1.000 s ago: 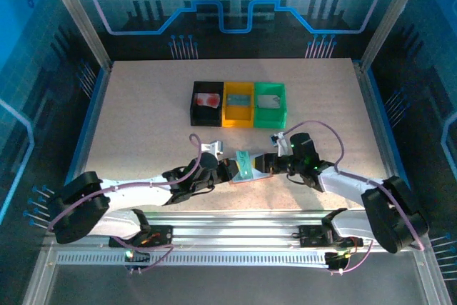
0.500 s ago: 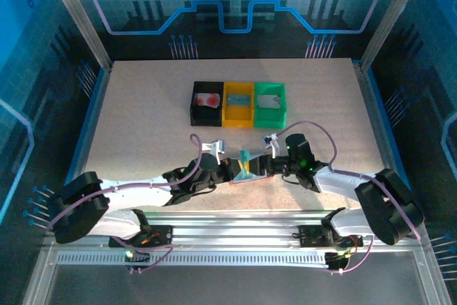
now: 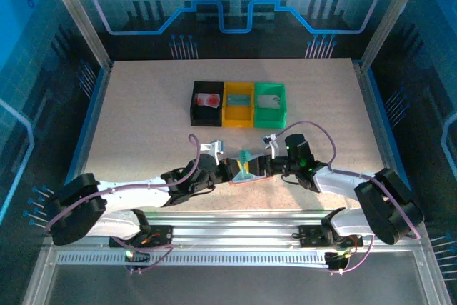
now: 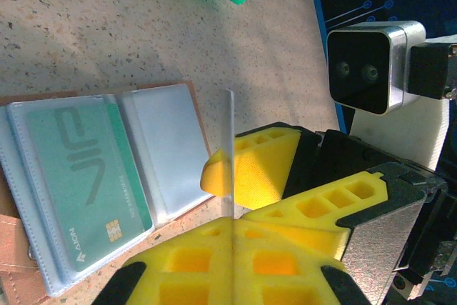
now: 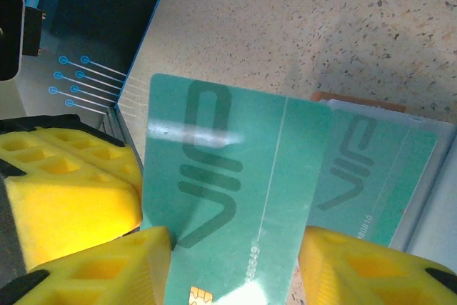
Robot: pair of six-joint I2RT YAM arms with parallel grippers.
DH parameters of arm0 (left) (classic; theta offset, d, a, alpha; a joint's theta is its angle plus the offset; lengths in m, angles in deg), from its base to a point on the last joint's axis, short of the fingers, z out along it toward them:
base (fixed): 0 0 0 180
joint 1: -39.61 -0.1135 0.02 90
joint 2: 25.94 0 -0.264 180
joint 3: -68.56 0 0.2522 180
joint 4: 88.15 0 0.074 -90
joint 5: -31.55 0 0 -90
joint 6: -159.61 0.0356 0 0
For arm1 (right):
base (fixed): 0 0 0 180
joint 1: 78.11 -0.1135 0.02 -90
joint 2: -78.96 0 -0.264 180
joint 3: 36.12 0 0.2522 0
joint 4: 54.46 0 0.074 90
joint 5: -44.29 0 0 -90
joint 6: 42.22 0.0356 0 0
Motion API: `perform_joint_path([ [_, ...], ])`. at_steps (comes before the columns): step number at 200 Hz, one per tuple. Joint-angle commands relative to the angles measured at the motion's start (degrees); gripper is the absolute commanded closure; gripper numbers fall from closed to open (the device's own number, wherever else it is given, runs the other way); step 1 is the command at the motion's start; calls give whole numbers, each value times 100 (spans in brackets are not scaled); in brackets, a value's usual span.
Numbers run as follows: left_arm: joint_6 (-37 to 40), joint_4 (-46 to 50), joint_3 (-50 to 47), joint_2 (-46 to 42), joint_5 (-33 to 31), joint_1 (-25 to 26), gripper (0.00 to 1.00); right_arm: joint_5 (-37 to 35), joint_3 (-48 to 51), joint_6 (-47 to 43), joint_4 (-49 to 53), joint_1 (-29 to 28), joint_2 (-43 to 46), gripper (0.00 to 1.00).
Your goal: Take the credit cards out of the card holder
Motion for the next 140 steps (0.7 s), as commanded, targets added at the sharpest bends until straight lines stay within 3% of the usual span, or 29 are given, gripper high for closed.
perform_joint_path([
  [1,7,-61,-121,-117,-138,41,100,156,13,-30,-261,-79,62,50],
  [107,3,70,-190,-165,-273,50,100,162,248,25,-451,-47,628,77],
  [140,7,73,-207,-171,-296,52,100,344,310,148,-747,-46,655,80],
])
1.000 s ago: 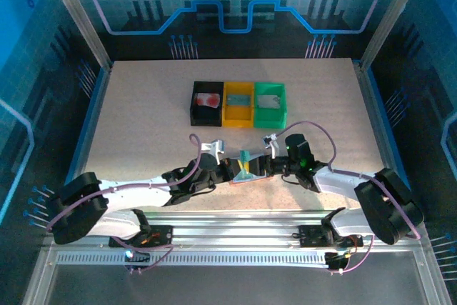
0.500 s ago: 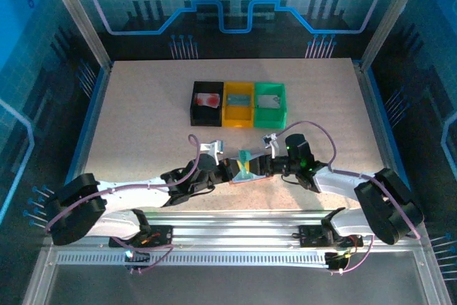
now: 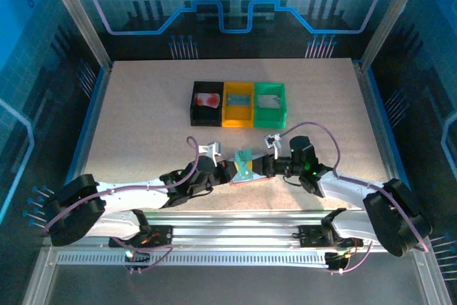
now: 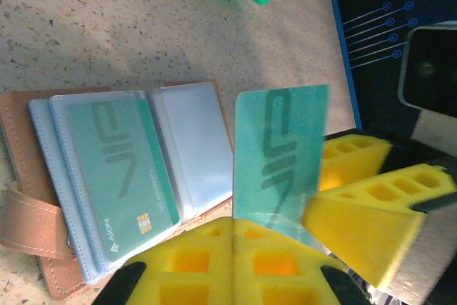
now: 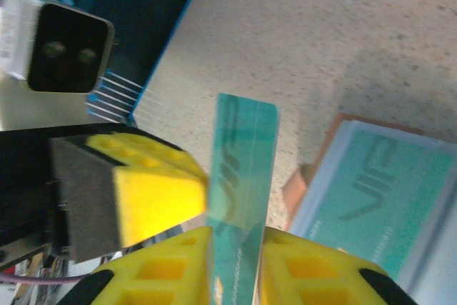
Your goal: Take the credit cards out of the card holder
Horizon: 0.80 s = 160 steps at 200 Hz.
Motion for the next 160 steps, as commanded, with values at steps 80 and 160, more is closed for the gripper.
perform_joint_path([
  [80,84,176,-56,-318,-208,35,100,165,89,-1,-194,10,269,99],
  [160,-54,297,-429,-1045,-165,69,86,-269,-40,63,234,69,388,100],
])
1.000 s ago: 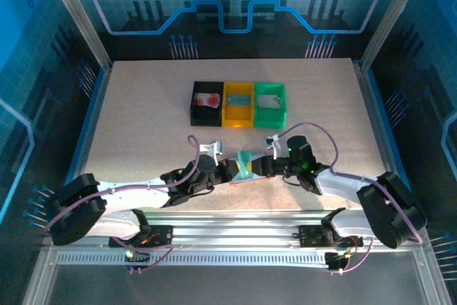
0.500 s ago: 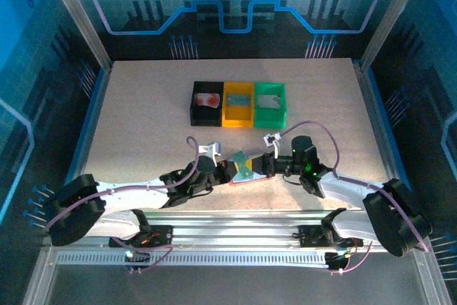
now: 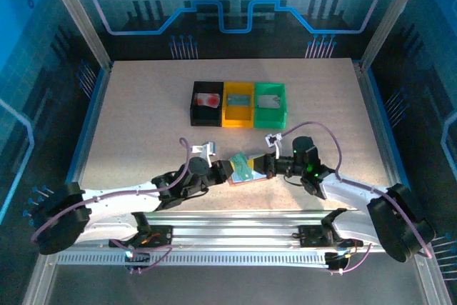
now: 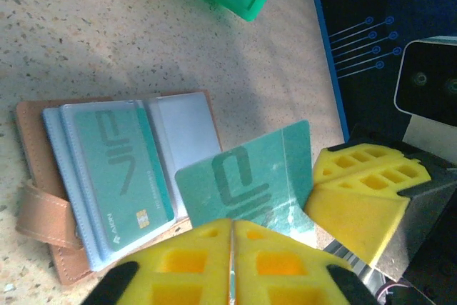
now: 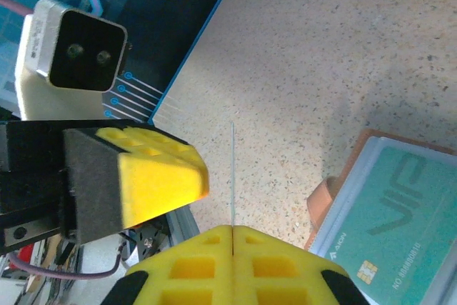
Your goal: Take the credit cards out of the card holder
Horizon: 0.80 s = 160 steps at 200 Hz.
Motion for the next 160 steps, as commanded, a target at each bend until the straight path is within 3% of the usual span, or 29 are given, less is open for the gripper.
perform_joint_path([
  [1,-56,1,-234,-327,-36,63,85,-353,-127,-66,426,76,182,100],
  [22,-66,-146,-363,-525,-20,191,74,-617,-191,114,651,183,451,100],
  [58,-19,-869,-534,-496,-225,599,65,-1225,-281,573,996,315,1014,100],
  [101,86,-1952,-378,155,-352,1000,56,-1852,-257,1255,1239,329,1726,100],
  [160,134,-3359,9,1160,-525,1096,43,-2322,-39,2010,1363,211,2518,100],
])
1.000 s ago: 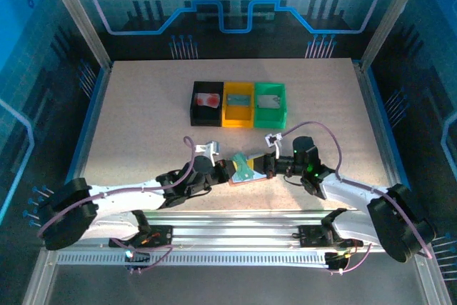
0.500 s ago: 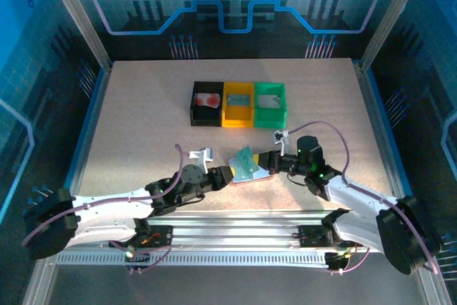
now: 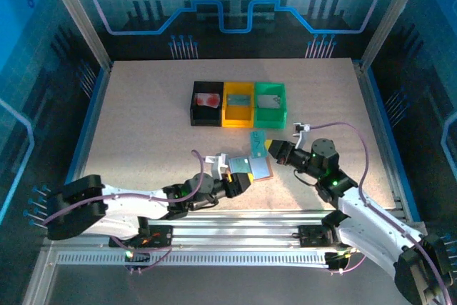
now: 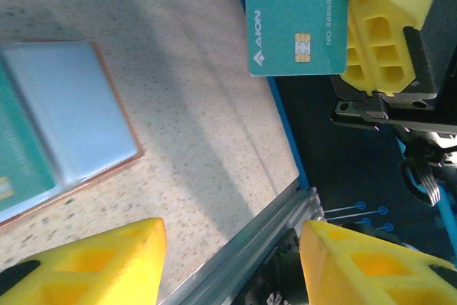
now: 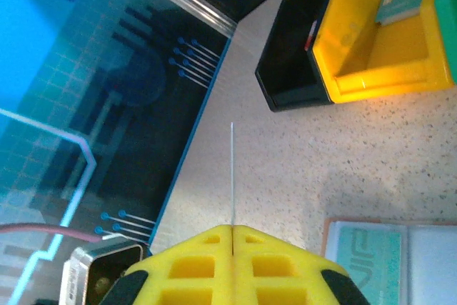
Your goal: Take the credit cards out of the card holder
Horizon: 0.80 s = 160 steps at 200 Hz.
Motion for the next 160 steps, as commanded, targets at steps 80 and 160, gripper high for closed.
perform_joint_path([
  [80,-336,-2843,496,1207,-480,37,31,-715,469,1068,-400,-337,531,100],
  [160,-492,-3517,318,1532,-805,43,31,-1171,483,1102,-366,-682,740,100],
])
